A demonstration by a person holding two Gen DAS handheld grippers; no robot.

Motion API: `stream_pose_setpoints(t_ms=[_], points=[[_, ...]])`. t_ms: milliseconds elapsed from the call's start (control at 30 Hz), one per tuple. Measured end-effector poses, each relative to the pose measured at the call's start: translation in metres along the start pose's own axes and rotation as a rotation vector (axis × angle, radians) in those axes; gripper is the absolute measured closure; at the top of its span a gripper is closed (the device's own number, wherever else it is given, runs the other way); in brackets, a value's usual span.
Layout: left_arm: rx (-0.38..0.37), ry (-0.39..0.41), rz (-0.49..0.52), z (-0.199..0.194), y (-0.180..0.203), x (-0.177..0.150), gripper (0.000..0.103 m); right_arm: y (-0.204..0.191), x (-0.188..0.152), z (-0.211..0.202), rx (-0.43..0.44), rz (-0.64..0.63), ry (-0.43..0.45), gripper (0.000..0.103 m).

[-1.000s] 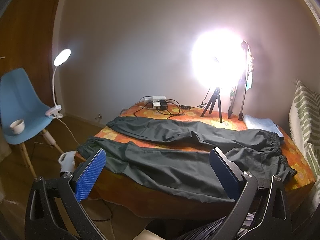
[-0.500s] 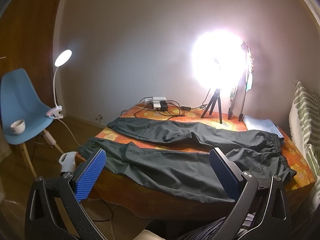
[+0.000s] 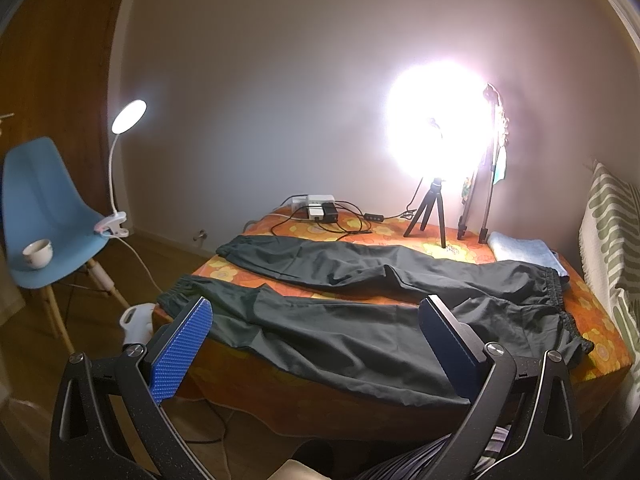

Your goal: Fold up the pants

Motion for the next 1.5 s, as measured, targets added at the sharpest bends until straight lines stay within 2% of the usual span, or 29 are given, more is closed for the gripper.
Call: stream_pose_setpoints(t_ms=[833, 1033, 1200, 1500], points=[[0.009, -0.002, -0.003, -0.001, -0.010, 0.001, 0.000, -0.001, 0.000, 0.000, 0.003, 0.002, -0.002, 0.000], [0.017, -0.018, -0.001, 0.007, -0.015, -0.006, 0.000, -0.003, -0.002, 0.002, 0.007, -0.041, -0.007, 0.000], [0.027, -0.034, -0.012, 0.014, -0.026, -0.013, 0.001, -0.008, -0.010, 0.009, 0.059, -0.108, -0.008, 0.000], [0.060, -0.104, -0.070, 0.029, -0.065, -0.035, 0.017, -0.024, -0.022, 0.032, 0.215, -0.197, -0.081, 0.002]])
Point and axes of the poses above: each gripper's, at about its wrist camera, not at the fingertips, and z roughly the way its jaws point, y to its right, x to its top, the point moved 8 cm from there along z, roughly the way its jaws point, and after that the axes turned 7 degrees about z, right-handed, at the moved point
